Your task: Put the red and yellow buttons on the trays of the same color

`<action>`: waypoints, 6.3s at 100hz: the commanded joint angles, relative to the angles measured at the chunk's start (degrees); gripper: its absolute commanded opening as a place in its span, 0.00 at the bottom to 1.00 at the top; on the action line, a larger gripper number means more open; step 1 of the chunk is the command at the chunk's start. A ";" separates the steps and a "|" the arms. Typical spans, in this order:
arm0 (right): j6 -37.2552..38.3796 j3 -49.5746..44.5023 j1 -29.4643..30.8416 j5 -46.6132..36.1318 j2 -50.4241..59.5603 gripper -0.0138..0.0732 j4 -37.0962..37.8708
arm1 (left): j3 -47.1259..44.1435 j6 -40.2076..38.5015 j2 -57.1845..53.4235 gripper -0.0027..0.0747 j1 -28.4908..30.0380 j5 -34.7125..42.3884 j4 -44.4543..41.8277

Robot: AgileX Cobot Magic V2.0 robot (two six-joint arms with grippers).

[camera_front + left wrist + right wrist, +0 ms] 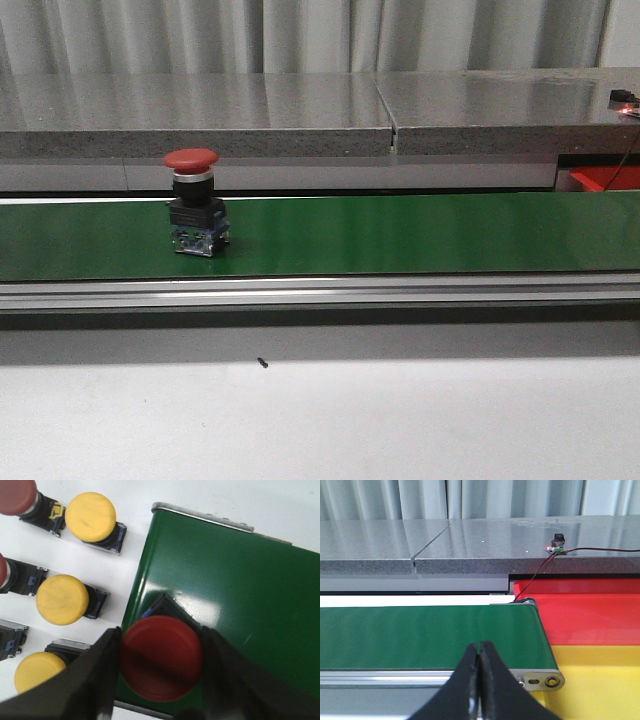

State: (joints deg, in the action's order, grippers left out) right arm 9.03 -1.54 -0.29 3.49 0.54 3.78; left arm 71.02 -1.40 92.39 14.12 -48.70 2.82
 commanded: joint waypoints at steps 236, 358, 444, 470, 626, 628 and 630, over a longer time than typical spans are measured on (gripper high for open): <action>-0.07 5.11 0.29 -6.55 0.42 0.05 0.09 | -31.76 5.97 -68.28 0.01 -14.41 -3.14 6.75; -3.71 58.19 -14.58 28.97 -60.33 0.72 -0.64 | -31.76 5.97 -68.28 0.01 -14.41 -3.14 6.75; -11.15 79.51 -15.87 49.14 -93.67 0.75 -3.28 | -31.76 5.97 -68.28 0.01 -14.41 -3.14 6.75; -11.15 79.51 -14.04 46.48 -94.71 0.35 -3.28 | -31.76 5.97 -68.28 0.01 -14.41 -3.14 6.75; -11.09 104.53 17.45 45.01 -115.15 0.32 -2.93 | -31.76 5.97 -68.28 0.01 -14.41 -3.04 6.75; -11.09 105.03 17.45 44.72 -115.76 0.32 -2.93 | -31.76 5.97 -68.28 0.01 -14.41 -3.04 6.75; -11.09 105.43 17.45 44.39 -116.17 0.32 -2.93 | -31.76 5.97 -68.28 0.01 -14.41 -3.04 6.75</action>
State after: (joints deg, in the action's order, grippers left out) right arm -1.62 99.99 16.84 50.67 -116.83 0.00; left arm 37.71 4.60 23.65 0.18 -55.28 8.63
